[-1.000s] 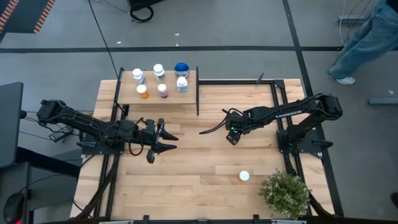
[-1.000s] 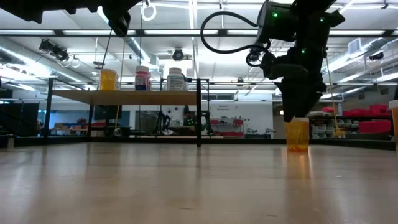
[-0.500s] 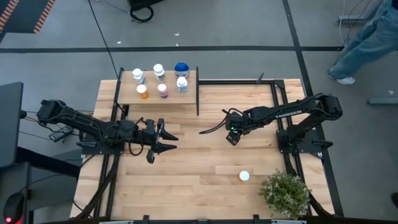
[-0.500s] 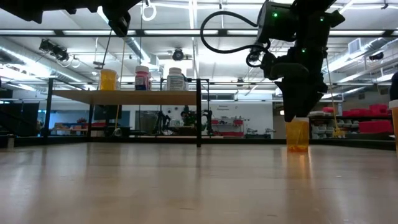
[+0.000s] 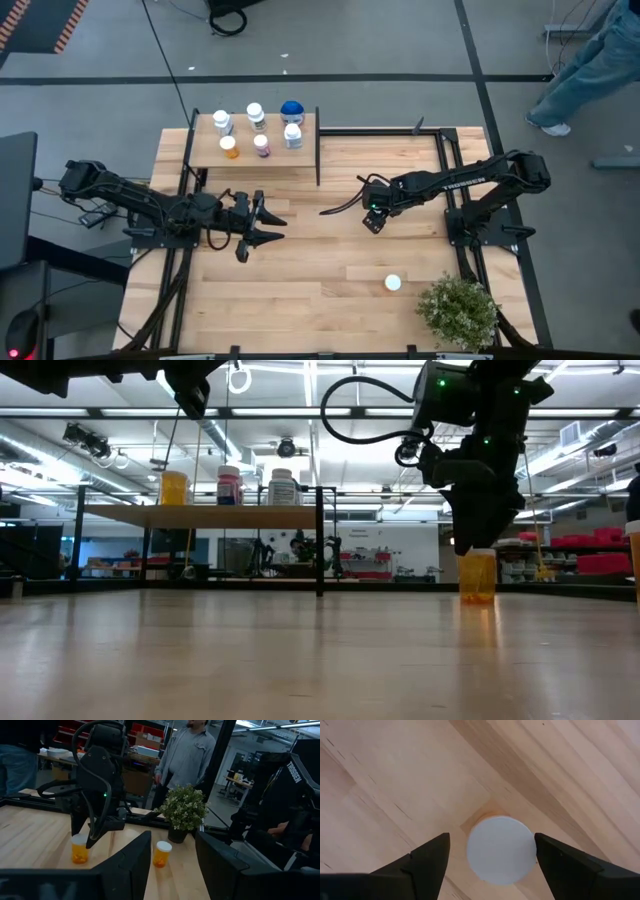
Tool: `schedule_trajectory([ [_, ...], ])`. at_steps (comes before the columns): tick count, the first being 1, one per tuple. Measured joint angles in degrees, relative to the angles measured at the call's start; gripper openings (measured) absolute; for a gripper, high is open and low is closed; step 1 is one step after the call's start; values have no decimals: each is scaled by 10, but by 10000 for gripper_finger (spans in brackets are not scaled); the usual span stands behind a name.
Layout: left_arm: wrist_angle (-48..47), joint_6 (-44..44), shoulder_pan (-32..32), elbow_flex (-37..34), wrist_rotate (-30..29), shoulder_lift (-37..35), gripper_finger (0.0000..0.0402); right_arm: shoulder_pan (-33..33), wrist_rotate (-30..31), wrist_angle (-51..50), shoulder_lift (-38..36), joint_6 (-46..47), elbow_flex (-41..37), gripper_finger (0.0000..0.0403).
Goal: Pick and place medicine bottles onto shelf by color
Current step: Put the top orange pill bottle on the shelf
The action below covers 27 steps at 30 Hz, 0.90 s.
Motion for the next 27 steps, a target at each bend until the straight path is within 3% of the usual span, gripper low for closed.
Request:
schedule_trajectory([
  [27, 0, 0, 0, 0, 0, 0, 162, 2, -7, 0, 0, 11, -1, 295],
])
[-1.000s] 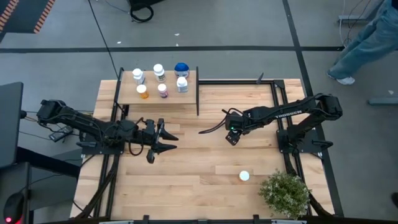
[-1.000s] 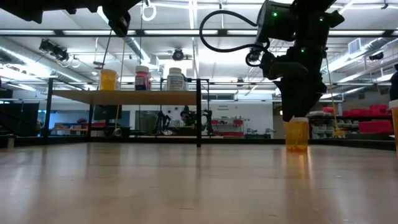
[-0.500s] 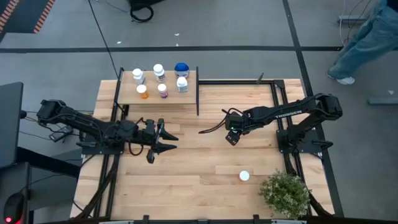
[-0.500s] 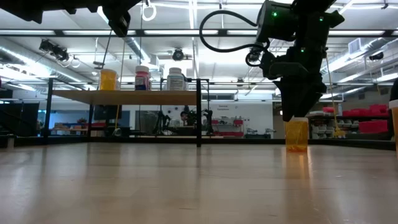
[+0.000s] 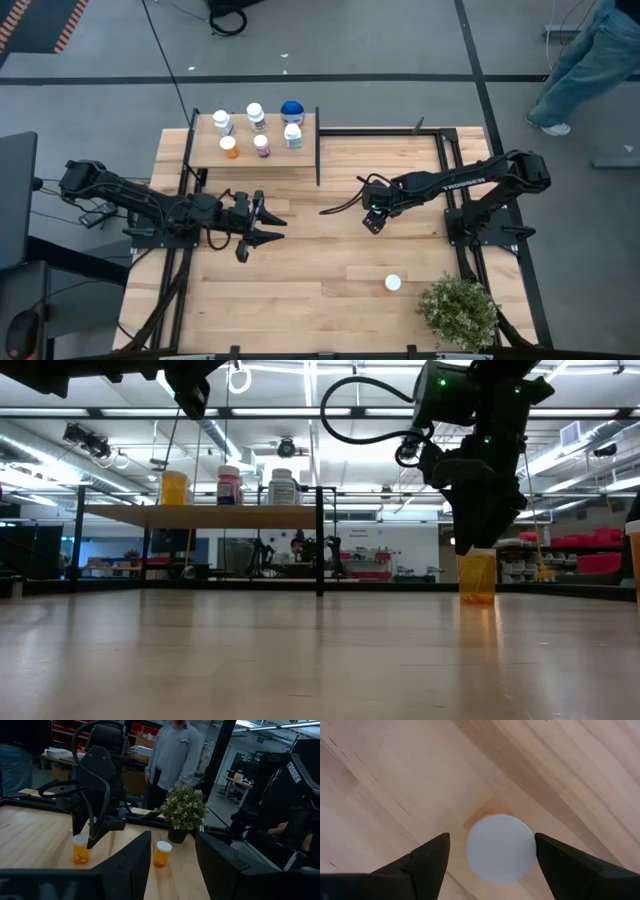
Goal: Pick and place medicine bottles onto shelf by color
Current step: Put the top orange pill bottle on the shelf
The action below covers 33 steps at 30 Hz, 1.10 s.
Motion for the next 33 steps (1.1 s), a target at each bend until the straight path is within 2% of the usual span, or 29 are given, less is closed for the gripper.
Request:
schedule_trajectory([
  [8, 1, 3, 1, 0, -2, 0, 162, 5, 0, -2, 0, 7, -47, 295],
  [15, 3, 36, 2, 0, -44, 0, 162, 29, 3, 30, 0, 11, -47, 295],
  [25, -2, 45, 5, 0, -45, 0, 162, 13, 24, 35, 0, -24, -47, 295],
  [33, -61, 16, 1, 0, -45, 0, 162, -2, 10, 53, 0, -39, -47, 295],
])
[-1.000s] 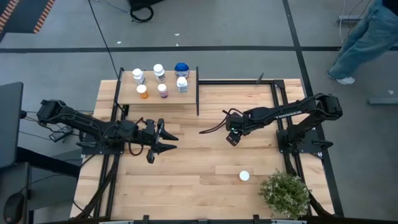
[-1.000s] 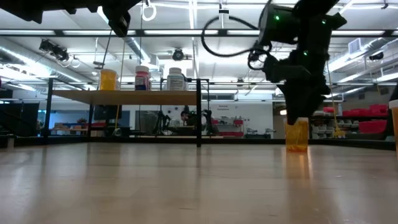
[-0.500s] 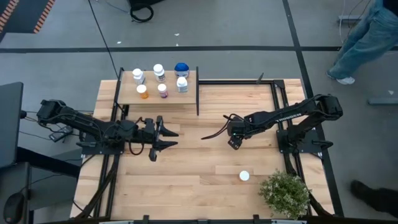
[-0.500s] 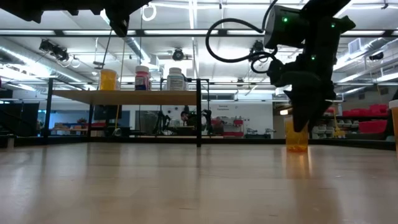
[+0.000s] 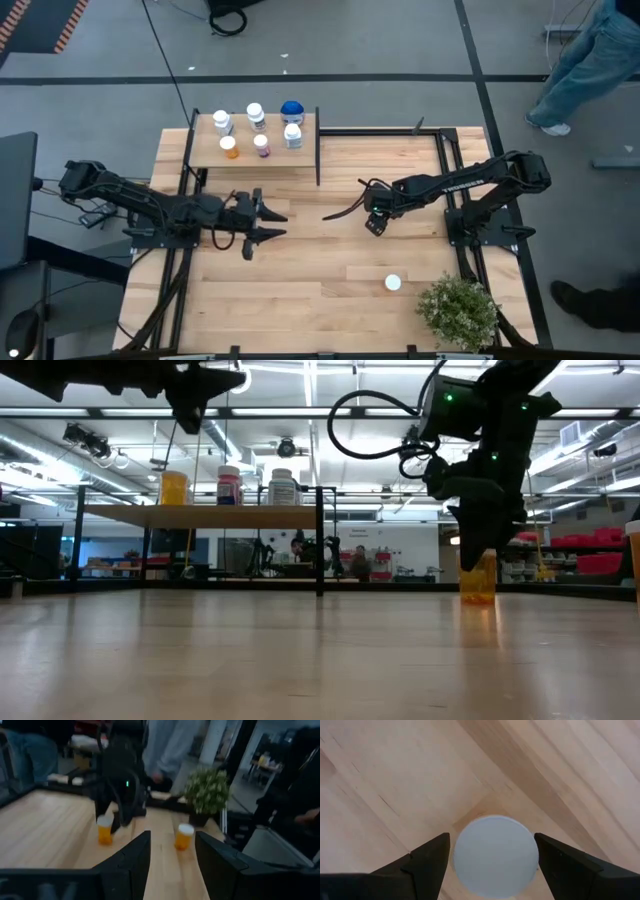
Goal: Pick and place medicine bottles onto shelf by color
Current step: Put the top orange pill bottle on the shelf
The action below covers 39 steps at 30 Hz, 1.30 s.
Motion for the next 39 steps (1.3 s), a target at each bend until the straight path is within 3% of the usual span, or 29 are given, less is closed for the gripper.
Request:
schedule_trajectory([
  [19, 16, 3, 0, 0, -37, 0, 162, 6, -16, 17, 0, 14, 0, 295],
  [28, 66, 45, 47, 0, -37, 0, 162, 6, -24, 20, 0, -31, 25, 295],
  [39, 43, 59, 65, 0, -37, 0, 162, 6, 2, 16, 0, -60, 38, 295],
])
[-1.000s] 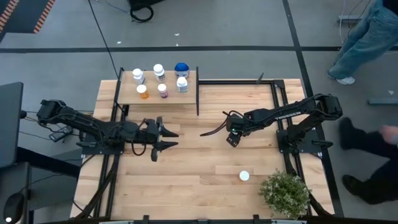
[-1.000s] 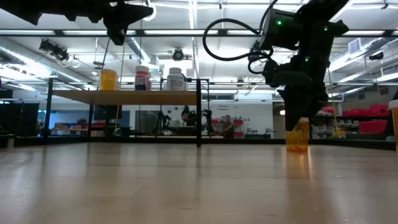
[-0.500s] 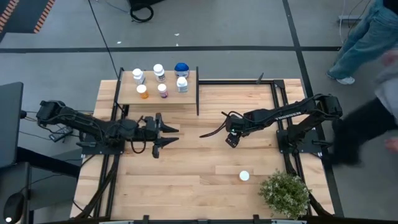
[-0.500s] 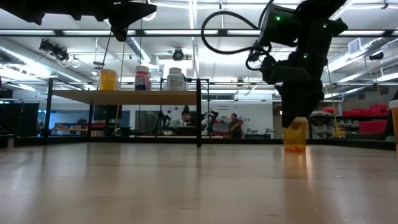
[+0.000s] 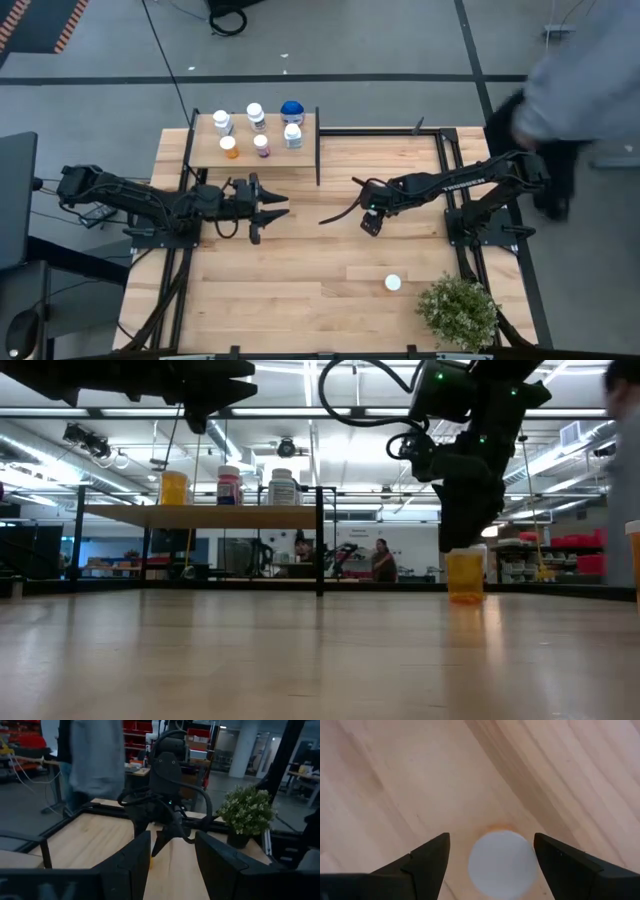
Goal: Pick and place medicine bottles onto shelf by color
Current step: Put the top orange pill bottle on the shelf
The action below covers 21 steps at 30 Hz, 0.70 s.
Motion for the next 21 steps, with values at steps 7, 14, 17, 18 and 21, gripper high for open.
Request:
schedule_trajectory([
  [7, -17, 12, -1, 0, 0, 0, 162, -1, 1, -13, 0, 1, -4, 295],
  [14, -17, 16, -1, 0, 0, 0, 162, 0, 4, -49, 0, 23, -5, 295],
  [17, -17, 16, -1, 0, 0, 0, 162, 0, 15, -43, 0, 23, -5, 295],
  [18, -17, 16, -1, 0, 0, 0, 162, 0, 16, -41, 0, 23, -5, 294],
  [21, -17, 16, -1, 0, 0, 0, 162, 0, 16, -42, 0, 24, -5, 286],
])
